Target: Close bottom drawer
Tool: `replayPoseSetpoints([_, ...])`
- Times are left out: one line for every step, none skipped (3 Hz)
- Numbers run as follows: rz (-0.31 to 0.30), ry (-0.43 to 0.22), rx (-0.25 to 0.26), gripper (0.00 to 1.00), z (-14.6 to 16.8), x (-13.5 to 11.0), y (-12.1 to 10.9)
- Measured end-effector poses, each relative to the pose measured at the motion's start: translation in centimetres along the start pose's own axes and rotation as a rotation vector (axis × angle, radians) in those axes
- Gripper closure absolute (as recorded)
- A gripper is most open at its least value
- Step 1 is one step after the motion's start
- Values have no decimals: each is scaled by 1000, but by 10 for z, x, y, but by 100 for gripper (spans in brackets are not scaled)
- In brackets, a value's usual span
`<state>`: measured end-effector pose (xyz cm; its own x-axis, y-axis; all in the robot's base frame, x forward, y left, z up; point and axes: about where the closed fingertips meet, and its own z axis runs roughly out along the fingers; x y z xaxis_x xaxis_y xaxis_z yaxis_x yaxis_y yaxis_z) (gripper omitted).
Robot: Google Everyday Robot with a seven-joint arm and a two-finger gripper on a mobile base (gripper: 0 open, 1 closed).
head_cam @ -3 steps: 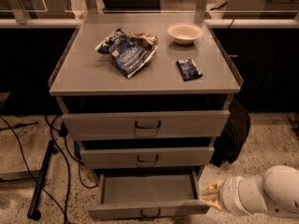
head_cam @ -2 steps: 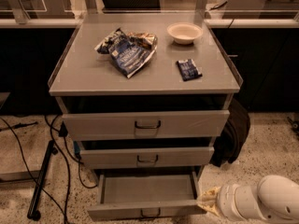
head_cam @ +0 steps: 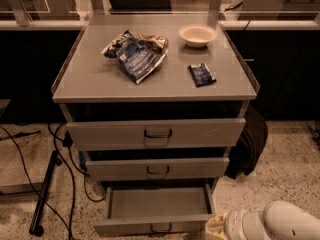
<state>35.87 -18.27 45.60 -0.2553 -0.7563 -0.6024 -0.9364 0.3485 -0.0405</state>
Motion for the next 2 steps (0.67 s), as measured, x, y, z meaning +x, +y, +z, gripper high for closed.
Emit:
replayPoseSetpoints([12,-12,35,100,11,16,-1])
replayPoseSetpoints([31,-32,61,100,38,48,0])
